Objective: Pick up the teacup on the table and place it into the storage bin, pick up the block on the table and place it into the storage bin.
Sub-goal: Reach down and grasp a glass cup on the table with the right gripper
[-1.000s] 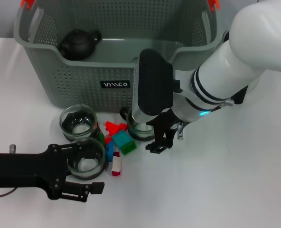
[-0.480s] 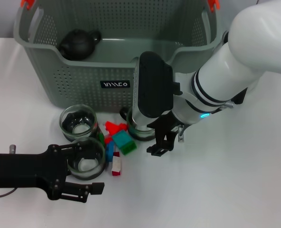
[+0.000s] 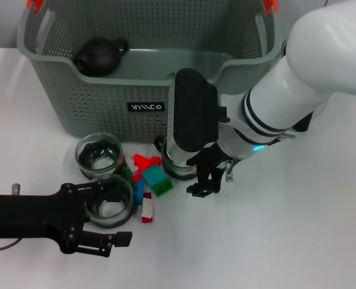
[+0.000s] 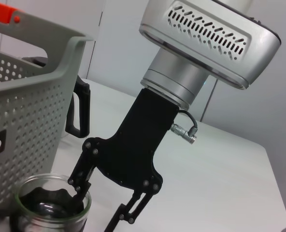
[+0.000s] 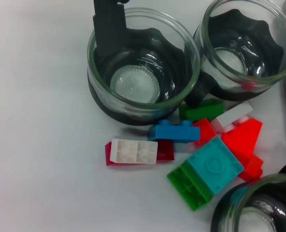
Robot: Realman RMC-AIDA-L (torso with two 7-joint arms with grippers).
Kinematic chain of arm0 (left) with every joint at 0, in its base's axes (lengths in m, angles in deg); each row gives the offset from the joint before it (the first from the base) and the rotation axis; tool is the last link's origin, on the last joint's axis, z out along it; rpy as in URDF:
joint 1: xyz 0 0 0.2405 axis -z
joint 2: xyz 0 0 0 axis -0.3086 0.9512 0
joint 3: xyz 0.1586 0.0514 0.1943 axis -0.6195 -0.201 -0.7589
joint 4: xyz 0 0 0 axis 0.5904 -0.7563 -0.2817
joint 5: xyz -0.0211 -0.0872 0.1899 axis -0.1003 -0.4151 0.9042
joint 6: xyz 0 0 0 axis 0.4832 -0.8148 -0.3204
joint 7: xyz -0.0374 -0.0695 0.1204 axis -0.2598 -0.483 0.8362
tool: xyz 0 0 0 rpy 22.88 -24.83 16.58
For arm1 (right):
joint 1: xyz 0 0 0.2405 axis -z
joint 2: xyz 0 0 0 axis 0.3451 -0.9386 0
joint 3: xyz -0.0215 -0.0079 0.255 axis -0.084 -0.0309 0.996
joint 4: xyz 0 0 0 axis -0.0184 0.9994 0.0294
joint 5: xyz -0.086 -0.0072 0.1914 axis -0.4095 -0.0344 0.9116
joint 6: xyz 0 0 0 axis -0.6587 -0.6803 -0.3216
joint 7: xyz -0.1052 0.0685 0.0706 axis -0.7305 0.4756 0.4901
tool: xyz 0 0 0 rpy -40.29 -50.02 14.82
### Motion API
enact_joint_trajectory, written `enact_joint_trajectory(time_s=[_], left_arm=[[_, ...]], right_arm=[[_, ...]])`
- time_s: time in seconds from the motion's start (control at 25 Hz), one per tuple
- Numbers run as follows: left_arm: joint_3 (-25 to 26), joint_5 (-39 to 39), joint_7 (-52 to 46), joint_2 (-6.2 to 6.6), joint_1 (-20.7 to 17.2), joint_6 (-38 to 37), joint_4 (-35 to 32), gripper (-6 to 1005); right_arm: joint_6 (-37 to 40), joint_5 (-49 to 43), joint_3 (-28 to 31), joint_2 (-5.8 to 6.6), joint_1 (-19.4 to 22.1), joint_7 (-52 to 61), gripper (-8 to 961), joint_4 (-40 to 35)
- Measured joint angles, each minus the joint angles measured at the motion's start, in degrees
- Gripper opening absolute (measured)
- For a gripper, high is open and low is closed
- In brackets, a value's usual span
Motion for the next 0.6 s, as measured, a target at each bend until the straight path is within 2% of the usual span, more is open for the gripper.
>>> enact_joint_trajectory(time_s=[0.08,0.52,0.6], left_arm=[[0.0,0.0,0.0,0.0,0.0,0.0,0.0,930],[0.0,0.0,0.0,0.0,0.1,0.2,0.0,930],[0.0,0.0,0.0,0.0,0.1,0.2,0.0,930]], right_arm=[[0.1,0.0,0.0,0.0,-0.1,0.3,660,0.0],[0.4,0.2,0.0,0.0,-0.4,0.3,303,0.0],[0.3,0.2,0.0,0.0,-0.4,0.3,308,0.0]])
